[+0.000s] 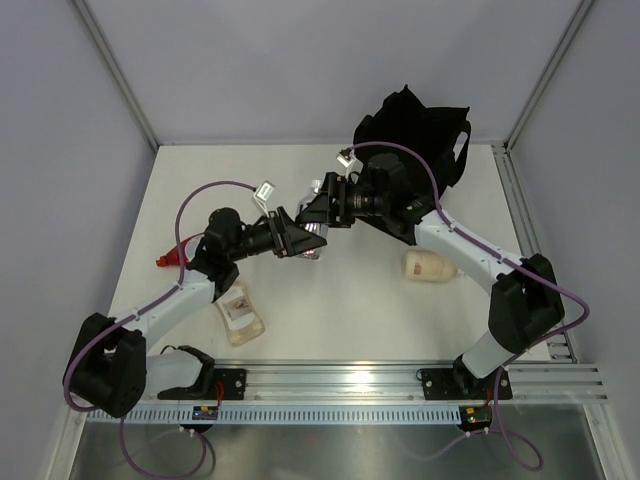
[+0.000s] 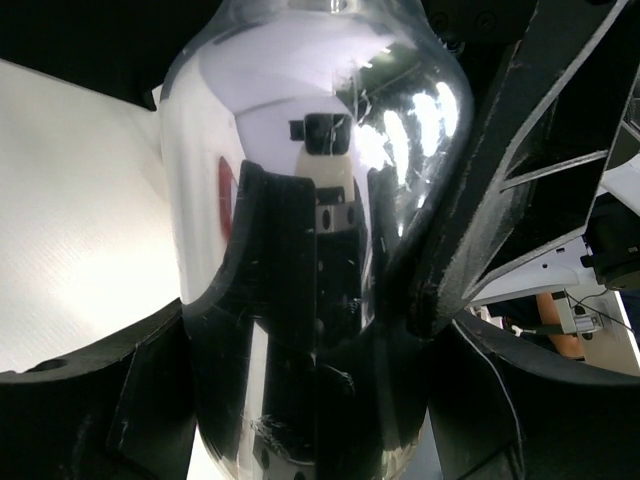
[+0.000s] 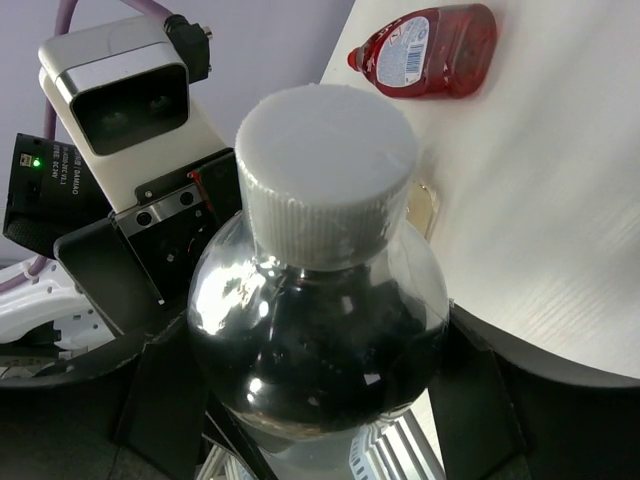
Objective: Place the personal care products into the canvas bag
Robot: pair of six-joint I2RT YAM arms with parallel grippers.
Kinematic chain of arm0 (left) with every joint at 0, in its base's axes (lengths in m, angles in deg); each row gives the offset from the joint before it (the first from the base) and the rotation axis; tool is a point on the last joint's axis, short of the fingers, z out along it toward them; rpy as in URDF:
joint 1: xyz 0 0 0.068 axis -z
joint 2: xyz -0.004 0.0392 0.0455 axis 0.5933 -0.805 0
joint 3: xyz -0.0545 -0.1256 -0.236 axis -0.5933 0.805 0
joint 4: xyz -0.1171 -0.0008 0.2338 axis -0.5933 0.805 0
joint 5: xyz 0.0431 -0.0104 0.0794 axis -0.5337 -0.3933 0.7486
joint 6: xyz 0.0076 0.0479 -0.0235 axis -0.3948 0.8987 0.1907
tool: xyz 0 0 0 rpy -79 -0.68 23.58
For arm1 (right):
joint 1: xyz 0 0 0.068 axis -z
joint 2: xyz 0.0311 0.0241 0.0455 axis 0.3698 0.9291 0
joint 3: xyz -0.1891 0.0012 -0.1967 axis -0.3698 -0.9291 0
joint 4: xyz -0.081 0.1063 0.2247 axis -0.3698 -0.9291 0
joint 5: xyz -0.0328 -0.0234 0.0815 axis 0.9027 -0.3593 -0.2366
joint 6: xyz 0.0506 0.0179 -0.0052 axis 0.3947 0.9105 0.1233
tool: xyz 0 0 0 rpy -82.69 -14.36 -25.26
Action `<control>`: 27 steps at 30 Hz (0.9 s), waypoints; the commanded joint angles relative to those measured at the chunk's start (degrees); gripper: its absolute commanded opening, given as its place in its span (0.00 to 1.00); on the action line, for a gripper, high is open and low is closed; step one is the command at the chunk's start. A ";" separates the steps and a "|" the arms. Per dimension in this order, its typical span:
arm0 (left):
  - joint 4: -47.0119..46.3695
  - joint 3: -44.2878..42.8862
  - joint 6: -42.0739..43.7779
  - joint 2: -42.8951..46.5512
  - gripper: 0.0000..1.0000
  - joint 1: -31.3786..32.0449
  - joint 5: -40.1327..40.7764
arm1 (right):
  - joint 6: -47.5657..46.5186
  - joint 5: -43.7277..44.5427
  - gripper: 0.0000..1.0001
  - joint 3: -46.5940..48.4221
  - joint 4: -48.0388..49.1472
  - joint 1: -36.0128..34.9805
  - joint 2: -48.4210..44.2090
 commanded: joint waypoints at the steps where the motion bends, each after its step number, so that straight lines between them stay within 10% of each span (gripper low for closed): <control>1: -12.07 -0.38 -2.01 3.99 0.32 0.89 -0.94 | -2.52 -4.70 0.00 1.42 7.14 -0.78 -2.11; 2: -11.11 -0.38 -1.40 4.17 0.59 0.89 -0.68 | -3.58 -6.10 0.00 1.69 6.54 -0.61 -2.64; 6: -4.61 -1.95 4.20 6.36 0.99 0.81 0.03 | -6.84 -11.02 0.00 2.65 6.27 1.23 -3.79; 18: 26.41 -7.76 24.79 16.99 0.99 0.81 8.80 | -8.51 -18.07 0.00 18.70 1.61 16.94 -5.11; 27: 50.59 -8.47 32.97 27.28 0.99 0.54 30.16 | -24.40 3.87 0.00 47.89 -18.86 32.52 5.87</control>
